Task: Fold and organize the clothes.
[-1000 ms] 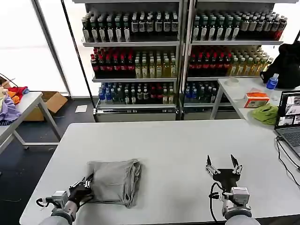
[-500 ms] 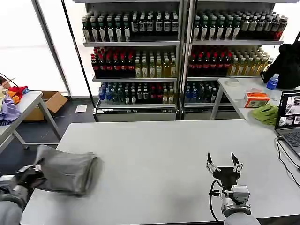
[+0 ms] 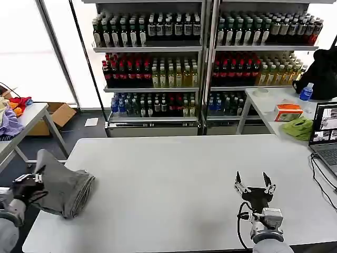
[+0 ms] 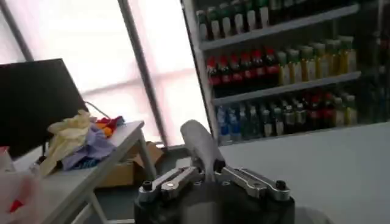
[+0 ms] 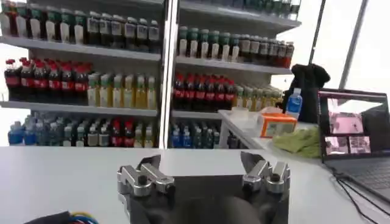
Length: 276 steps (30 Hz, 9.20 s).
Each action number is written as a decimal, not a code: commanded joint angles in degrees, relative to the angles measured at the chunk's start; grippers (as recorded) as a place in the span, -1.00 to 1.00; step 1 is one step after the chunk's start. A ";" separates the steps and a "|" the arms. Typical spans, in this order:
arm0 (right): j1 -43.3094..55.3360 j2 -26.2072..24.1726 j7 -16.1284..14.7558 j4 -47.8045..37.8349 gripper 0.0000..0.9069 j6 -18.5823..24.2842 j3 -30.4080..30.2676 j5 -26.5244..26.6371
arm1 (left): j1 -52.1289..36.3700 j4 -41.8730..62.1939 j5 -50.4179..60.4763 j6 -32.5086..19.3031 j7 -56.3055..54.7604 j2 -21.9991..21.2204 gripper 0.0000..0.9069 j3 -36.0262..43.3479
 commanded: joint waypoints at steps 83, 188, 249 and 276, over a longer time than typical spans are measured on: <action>39.59 -3.96 11.83 -20.37 0.98 -12.45 -37.61 50.74 | -2.82 -10.51 -9.85 3.46 -16.70 -9.55 1.00 11.14; 14.90 -14.22 10.87 -5.82 1.00 -12.36 -15.47 48.53 | -1.72 -10.96 -5.59 2.02 -14.90 -18.40 1.00 17.66; 6.92 -9.87 -1.44 -1.20 1.00 -7.69 5.29 9.34 | 0.02 -12.14 5.89 -6.40 -11.44 -20.69 1.00 16.57; 6.67 -8.05 -2.14 0.56 1.00 -7.26 3.99 5.00 | -0.11 -13.51 6.26 -3.97 -8.97 -22.05 1.00 17.88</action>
